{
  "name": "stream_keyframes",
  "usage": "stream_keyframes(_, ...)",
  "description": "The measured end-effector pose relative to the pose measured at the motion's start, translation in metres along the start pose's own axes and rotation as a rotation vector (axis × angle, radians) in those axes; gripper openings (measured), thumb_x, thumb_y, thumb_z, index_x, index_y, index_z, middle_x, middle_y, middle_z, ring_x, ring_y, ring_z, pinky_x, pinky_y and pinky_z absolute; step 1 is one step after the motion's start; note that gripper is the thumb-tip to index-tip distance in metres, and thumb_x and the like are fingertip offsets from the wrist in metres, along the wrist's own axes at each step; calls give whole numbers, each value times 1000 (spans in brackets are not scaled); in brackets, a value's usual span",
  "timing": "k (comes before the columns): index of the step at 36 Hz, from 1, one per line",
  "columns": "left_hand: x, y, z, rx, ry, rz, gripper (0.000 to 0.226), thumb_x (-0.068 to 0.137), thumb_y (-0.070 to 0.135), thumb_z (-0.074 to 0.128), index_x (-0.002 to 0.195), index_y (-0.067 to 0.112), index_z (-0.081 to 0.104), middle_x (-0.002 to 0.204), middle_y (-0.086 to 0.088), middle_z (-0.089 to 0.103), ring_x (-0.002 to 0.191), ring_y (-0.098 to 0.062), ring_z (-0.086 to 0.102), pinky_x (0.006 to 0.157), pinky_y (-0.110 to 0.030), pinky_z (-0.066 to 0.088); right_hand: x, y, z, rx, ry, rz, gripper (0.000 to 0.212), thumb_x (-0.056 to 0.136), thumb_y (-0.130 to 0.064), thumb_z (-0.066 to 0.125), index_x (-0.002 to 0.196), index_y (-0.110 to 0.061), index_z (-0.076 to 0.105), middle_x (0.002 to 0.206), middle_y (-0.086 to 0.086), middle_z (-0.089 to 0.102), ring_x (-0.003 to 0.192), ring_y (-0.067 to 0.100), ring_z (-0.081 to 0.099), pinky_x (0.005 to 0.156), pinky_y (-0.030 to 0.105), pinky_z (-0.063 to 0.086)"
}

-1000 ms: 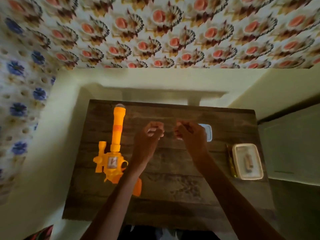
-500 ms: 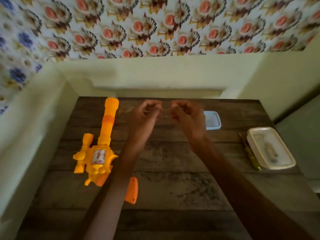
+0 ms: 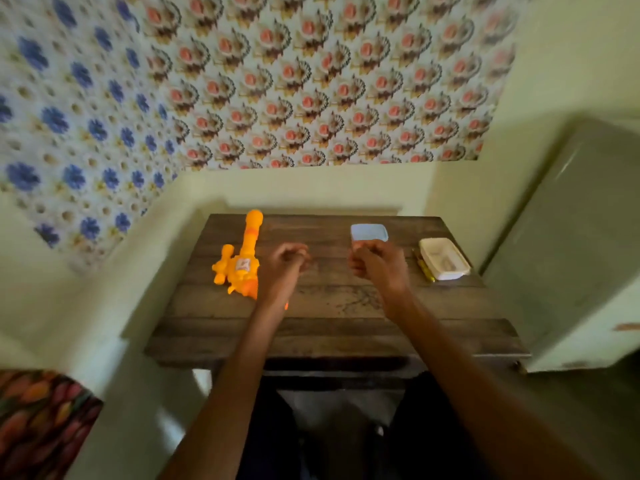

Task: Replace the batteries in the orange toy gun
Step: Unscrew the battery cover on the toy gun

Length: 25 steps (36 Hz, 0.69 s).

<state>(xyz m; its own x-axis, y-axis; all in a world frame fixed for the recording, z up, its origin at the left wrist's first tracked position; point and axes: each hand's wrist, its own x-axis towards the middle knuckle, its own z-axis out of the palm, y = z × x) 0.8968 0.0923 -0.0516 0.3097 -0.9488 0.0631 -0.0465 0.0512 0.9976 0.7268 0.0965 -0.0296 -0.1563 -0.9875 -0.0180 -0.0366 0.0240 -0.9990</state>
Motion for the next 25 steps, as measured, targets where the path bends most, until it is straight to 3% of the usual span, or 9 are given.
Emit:
stream_keyframes(4,-28,-2,-24,41,42,1,22,92,6,58,84,23,68,84,-3,71,80,-21,69,76,-32,56,-18,11,-3,-57,-36,12,17,87,-9,64,74,-18,71,71,7,72,68,20,68,70,37,60)
stream_keyframes(11,-49,-51,-71,23,136,-169,22,92,5,56,81,22,66,75,-1,67,72,-19,63,67,-30,49,-27,54,30,-422,-237,6,6,83,-18,71,87,-23,71,78,0,73,70,13,69,75,30,58)
stream_keyframes(15,-41,-73,-90,-64,222,-231,21,92,1,55,81,17,62,71,-4,62,67,-15,56,64,-26,45,-17,78,75,-590,-350,-79,28,79,-19,72,107,-16,70,95,-1,71,85,11,64,86,34,54)
stream_keyframes(17,-30,-83,-97,-102,280,-260,23,91,-1,54,79,17,60,67,-4,60,64,-14,55,58,-22,44,-7,87,99,-726,-418,-121,48,79,-25,73,124,-17,61,116,4,65,100,16,61,85,29,48)
stream_keyframes(19,-19,-91,-100,-136,322,-281,23,90,-1,54,79,18,61,67,-3,60,63,-13,55,58,-21,45,6,99,120,-887,-448,-225,66,74,-34,77,132,-15,52,128,8,56,113,26,57,89,33,46)
stream_keyframes(22,-10,-96,-99,-169,354,-290,20,89,1,56,80,19,62,70,-2,62,66,-12,58,65,-24,47,23,109,137,-1010,-463,-309,69,69,-41,79,125,-11,54,126,13,54,113,31,55,88,41,50)
stream_keyframes(25,-3,-98,-96,-181,360,-281,16,89,5,56,82,19,61,72,0,62,71,-13,58,73,-27,49,38,110,140,-1009,-439,-362,54,64,-47,78,108,-19,69,104,7,70,93,25,65,74,34,52)
